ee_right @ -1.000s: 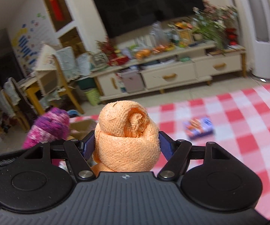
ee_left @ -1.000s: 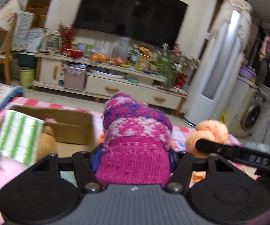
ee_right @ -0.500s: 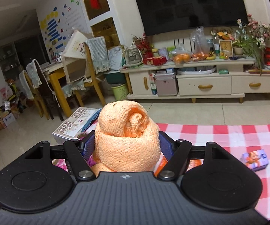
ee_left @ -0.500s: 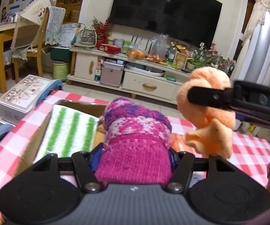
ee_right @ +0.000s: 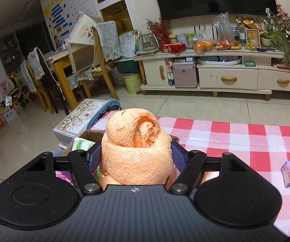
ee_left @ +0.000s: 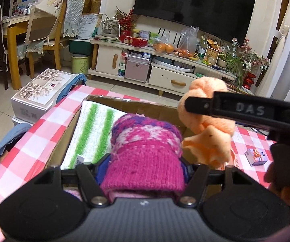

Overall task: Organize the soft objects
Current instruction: 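Open both tools to drop towel roll and mitten into the box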

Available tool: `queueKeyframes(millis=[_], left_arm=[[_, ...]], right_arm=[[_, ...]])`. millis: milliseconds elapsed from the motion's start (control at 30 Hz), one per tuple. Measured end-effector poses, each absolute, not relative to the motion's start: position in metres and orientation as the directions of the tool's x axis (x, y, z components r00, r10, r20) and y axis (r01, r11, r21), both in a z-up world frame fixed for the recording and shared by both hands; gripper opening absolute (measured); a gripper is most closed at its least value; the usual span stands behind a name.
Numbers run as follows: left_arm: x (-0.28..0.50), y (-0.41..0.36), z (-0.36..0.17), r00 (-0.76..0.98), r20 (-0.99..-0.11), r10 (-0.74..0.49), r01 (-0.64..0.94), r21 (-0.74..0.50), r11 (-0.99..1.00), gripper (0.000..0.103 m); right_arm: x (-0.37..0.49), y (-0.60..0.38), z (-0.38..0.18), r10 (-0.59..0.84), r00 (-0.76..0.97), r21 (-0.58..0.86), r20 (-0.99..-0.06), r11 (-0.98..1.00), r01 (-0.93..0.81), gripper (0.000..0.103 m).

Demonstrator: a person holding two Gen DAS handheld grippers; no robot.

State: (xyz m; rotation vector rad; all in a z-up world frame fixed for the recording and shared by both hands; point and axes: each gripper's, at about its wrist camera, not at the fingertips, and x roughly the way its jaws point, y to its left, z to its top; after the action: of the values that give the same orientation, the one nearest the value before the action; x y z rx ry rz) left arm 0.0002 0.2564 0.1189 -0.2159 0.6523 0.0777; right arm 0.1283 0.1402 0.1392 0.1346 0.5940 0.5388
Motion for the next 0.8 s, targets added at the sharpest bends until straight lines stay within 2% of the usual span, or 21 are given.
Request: queueKeyframes(millis=[67, 133, 233, 467, 800], left_arm=[[0.000, 0.255, 0.119, 0.791, -0.612, 0.003, -0.137, -0.172, 0.975, 0.070], [0.000, 0.254, 0.119, 0.793, -0.610, 0.000, -0.134, -0.173, 0.976, 0.078], [-0.001, 0.253, 0.120, 0.801, -0.599, -0.001, -0.132, -0.178, 0.975, 0.084], [-0.002, 0.248, 0.122, 0.806, -0.591, -0.004, -0.133, -0.188, 0.973, 0.086], [-0.009, 0.230, 0.129, 0.828, -0.560, -0.033, -0.100, -0.204, 0.974, 0.088]], right_arm=[[0.127, 0.141, 0.139, 0.517, 0.694, 0.265, -0.501, 0.855, -0.446, 0.091], [0.125, 0.140, 0.140, 0.511, 0.702, 0.257, -0.496, 0.859, -0.444, 0.100], [0.122, 0.134, 0.145, 0.503, 0.719, 0.251, -0.479, 0.864, -0.437, 0.099], [0.105, 0.103, 0.156, 0.471, 0.774, 0.279, -0.423, 0.880, -0.384, 0.100], [0.076, 0.043, 0.147, 0.400, 0.814, 0.329, -0.421, 0.904, -0.274, 0.101]])
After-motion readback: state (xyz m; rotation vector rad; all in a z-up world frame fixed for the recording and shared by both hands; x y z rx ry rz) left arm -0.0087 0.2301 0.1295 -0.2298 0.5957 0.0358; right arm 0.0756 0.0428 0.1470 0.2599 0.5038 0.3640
